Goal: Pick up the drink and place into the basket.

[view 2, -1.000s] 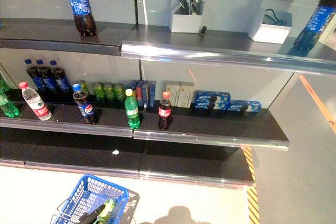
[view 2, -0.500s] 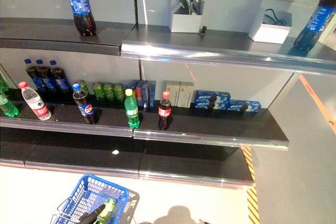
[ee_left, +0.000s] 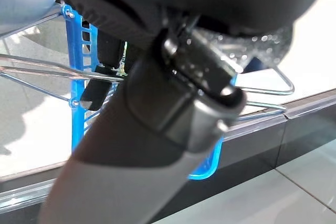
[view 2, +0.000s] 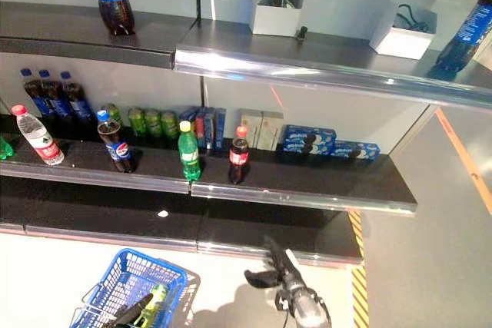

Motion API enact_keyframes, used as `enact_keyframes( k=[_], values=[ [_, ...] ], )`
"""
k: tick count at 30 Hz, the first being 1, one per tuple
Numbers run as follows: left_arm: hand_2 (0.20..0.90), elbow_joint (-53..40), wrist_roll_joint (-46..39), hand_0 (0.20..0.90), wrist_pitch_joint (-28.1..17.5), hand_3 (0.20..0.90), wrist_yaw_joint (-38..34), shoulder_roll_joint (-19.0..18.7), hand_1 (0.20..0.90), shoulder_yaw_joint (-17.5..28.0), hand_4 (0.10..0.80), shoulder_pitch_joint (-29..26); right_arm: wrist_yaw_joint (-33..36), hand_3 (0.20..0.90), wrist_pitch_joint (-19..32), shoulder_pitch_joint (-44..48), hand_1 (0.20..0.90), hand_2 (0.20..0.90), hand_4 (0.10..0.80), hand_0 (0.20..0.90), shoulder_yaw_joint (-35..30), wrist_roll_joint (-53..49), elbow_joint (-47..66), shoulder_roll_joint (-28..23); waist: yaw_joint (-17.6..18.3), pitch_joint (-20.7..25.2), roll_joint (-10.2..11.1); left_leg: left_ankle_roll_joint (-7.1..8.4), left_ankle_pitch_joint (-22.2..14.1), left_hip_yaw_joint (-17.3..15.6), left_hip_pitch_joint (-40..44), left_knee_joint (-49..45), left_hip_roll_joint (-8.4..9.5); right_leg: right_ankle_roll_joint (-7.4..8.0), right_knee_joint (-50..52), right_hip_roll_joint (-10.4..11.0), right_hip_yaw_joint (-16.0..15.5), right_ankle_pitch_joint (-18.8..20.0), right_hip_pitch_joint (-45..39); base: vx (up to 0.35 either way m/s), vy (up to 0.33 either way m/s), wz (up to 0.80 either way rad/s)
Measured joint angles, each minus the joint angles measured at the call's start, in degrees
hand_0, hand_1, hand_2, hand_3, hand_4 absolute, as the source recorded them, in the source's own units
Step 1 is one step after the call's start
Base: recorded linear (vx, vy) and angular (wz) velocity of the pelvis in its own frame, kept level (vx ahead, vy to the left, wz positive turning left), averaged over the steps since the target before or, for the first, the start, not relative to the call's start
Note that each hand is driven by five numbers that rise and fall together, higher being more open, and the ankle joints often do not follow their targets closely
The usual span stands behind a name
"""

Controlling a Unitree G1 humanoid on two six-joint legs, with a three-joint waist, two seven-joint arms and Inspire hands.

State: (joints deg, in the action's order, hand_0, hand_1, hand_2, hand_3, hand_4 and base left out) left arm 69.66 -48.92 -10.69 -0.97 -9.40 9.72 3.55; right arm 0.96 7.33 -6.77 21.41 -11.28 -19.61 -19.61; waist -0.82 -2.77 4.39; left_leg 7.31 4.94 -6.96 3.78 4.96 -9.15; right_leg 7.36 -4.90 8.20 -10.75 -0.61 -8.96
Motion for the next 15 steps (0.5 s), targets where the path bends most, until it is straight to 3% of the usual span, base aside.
enact_keyframes(
  k=[7,15],
  values=[
    [0.3,-0.5,0.0,0.3,-0.3,0.2,0.3,0.3,0.3,1.8,0.1,0.8,-2.1,0.9,-0.3,0.5,0.9,0.9,0.8,0.9,-3.9,-0.1,17.6,-4.4,1.2,-0.5,-0.1,0.09,-0.1,-0.5,0.1,0.3,-0.23,-0.04,-0.3,-0.1,0.3,0.0,0.1,0.037,0.016,-0.02],
    [0.3,-1.6,0.5,0.3,-1.4,0.2,0.2,1.9,0.3,2.4,0.1,1.6,5.4,0.9,0.7,2.5,0.9,0.9,0.8,0.9,-11.5,-3.9,25.8,-5.4,1.1,-1.1,-1.0,0.1,-0.3,-1.7,0.4,0.0,-0.27,-0.04,0.0,-0.1,1.3,0.0,0.4,0.065,0.029,-0.05]
  ],
)
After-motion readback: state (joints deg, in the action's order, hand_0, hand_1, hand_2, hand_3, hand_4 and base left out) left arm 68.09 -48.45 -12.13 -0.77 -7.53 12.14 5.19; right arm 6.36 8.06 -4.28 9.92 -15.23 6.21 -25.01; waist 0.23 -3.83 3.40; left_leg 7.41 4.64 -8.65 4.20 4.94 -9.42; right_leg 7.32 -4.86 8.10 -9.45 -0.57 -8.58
